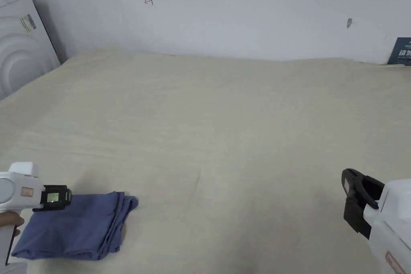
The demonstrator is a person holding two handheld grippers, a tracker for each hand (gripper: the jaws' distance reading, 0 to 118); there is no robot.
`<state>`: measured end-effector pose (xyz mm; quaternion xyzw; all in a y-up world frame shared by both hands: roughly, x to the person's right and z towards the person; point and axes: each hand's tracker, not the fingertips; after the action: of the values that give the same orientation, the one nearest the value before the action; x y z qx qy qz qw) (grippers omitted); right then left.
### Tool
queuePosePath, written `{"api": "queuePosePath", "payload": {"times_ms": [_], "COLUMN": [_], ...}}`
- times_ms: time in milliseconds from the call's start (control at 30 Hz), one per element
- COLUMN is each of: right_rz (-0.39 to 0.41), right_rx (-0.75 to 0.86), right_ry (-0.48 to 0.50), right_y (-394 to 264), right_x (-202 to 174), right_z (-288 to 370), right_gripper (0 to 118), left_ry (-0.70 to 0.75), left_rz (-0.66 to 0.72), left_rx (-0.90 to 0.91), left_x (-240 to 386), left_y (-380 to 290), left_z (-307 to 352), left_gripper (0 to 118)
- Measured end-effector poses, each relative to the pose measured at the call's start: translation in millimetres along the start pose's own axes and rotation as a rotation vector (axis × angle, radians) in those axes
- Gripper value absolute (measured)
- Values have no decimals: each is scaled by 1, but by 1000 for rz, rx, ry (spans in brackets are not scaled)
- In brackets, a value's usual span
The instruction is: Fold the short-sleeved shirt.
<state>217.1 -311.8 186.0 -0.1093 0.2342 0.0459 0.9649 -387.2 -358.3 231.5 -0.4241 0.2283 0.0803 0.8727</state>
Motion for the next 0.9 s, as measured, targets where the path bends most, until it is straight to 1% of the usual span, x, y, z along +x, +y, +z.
{"api": "queuePosePath", "payload": {"times_ms": [233,367,500,633,733,767,867,900], "right_rz": [3,11,15,12,2,-2,-11,-10], "right_rx": [59,104,139,169,183,188,192,193], "right_ry": [-71,-116,-139,-159,-177,-182,-196,-206], "right_y": [36,56,69,77,77,77,75,73], "right_x": [6,10,13,14,15,15,15,14], "right_z": [24,38,48,55,55,55,53,53], "right_gripper": [0,0,0,0,0,0,0,0], "left_ry": [-41,-73,-77,-84,-108,-116,-137,-140], "left_rz": [21,-13,-58,-104,-83,-76,-65,-59], "left_rx": [306,518,647,734,808,842,897,924], "left_x": [71,120,169,213,240,246,265,272], "left_y": [10,2,-9,-25,-40,-43,-60,-66], "left_z": [119,180,218,237,247,240,241,239], "left_gripper": [99,99,99,98,96,93,75,66]}}
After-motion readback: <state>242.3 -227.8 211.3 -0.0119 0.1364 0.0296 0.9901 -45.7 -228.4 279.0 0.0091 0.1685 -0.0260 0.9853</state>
